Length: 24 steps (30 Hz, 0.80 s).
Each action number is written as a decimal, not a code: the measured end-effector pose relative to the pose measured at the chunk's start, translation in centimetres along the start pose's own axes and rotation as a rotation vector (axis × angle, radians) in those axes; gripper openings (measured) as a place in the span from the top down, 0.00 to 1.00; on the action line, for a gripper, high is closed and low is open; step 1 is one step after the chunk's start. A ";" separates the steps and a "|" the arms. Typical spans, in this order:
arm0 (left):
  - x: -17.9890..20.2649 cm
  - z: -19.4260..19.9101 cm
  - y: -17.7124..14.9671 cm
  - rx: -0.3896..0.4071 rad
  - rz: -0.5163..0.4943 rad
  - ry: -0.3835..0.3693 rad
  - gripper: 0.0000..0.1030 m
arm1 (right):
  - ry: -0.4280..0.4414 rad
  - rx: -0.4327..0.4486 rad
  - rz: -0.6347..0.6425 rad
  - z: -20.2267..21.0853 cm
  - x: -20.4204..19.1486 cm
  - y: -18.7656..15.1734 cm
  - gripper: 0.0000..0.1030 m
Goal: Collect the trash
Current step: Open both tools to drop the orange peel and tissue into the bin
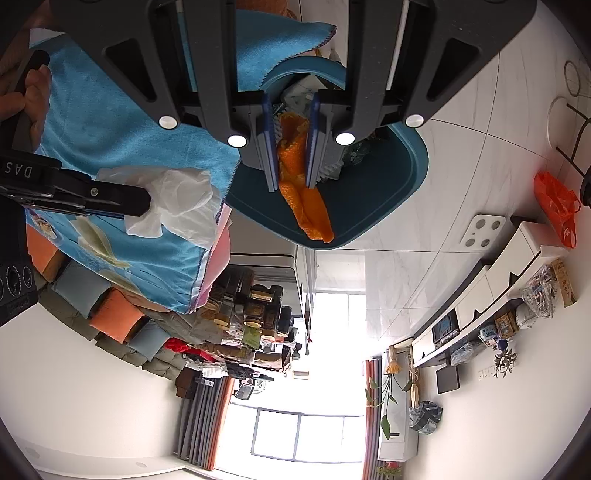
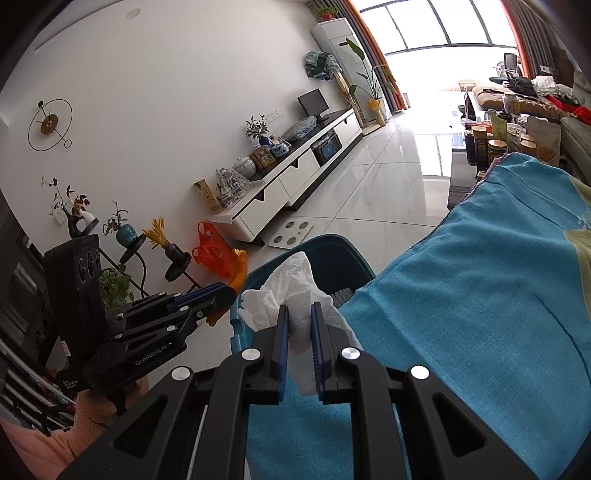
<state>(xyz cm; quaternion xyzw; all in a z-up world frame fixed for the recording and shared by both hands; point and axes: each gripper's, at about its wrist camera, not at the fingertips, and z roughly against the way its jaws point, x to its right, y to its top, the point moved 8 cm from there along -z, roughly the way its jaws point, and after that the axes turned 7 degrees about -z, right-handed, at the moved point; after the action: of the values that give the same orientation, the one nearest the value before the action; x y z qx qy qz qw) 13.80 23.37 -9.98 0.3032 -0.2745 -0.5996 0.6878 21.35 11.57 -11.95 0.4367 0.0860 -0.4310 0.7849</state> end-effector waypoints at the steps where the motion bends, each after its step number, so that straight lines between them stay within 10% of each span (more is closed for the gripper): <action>1: 0.0 -0.1 0.0 -0.002 0.001 0.002 0.85 | -0.001 -0.002 0.002 -0.1 -0.1 0.1 0.89; 24: -1.1 -2.5 -0.9 -0.042 0.032 0.017 0.85 | -0.016 -0.042 0.046 -2.6 -1.3 0.6 0.89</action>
<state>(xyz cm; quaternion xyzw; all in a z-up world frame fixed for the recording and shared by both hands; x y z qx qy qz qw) 14.93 24.60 -12.29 0.2893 -0.2608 -0.5917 0.7058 21.66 14.49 -12.53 0.4185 0.0790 -0.4146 0.8042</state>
